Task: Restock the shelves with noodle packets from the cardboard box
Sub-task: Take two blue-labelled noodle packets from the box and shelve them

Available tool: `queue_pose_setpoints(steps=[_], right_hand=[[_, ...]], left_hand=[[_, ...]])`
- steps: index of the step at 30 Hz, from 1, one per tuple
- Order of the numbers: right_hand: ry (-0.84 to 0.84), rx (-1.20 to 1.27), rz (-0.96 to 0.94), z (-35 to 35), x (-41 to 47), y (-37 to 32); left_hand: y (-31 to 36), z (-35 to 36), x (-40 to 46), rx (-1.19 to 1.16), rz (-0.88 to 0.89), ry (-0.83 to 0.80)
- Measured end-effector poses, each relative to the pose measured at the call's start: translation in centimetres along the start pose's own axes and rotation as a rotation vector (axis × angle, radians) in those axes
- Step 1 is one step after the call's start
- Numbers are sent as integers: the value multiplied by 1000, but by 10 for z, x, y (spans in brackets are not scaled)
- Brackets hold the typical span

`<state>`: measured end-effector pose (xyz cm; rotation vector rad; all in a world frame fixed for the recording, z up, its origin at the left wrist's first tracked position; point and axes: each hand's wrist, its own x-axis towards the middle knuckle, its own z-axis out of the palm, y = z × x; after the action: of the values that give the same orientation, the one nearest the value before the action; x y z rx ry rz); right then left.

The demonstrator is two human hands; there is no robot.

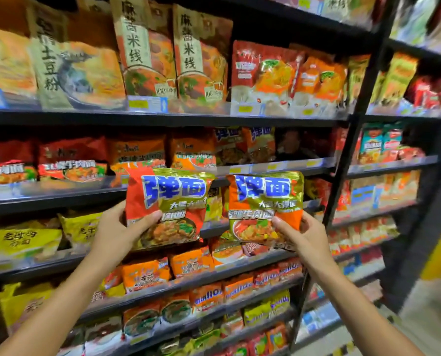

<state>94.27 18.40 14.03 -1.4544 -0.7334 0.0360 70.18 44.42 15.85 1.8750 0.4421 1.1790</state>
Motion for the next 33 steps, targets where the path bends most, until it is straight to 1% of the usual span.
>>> queue_pose_setpoints(steps=[2, 7, 10, 14, 18, 21, 23, 30, 32, 33], right_hand=[[3, -22, -20, -9, 25, 8], [23, -49, -55, -34, 96, 18], [48, -46, -99, -48, 139, 24], [66, -6, -109, -69, 185, 39], [69, 27, -129, -90, 231, 52], [69, 90, -143, -104, 270, 68], [52, 106, -151, -112, 292, 77], [-69, 213, -172, -125, 347, 98], [-98, 243, -166, -128, 358, 105], [-108, 247, -164, -129, 363, 108]], left_hand=[[-4, 24, 21, -25, 42, 2], [-16, 85, 84, -86, 78, -27], [-19, 118, 122, -96, 138, -34], [-20, 160, 161, -82, 209, 9], [-5, 196, 185, -109, 299, 56], [-7, 223, 196, -121, 308, 81], [-9, 239, 203, -60, 325, 110], [-14, 279, 234, 184, 381, 128], [-16, 290, 239, 216, 365, 129], [-16, 295, 241, 209, 323, 122]])
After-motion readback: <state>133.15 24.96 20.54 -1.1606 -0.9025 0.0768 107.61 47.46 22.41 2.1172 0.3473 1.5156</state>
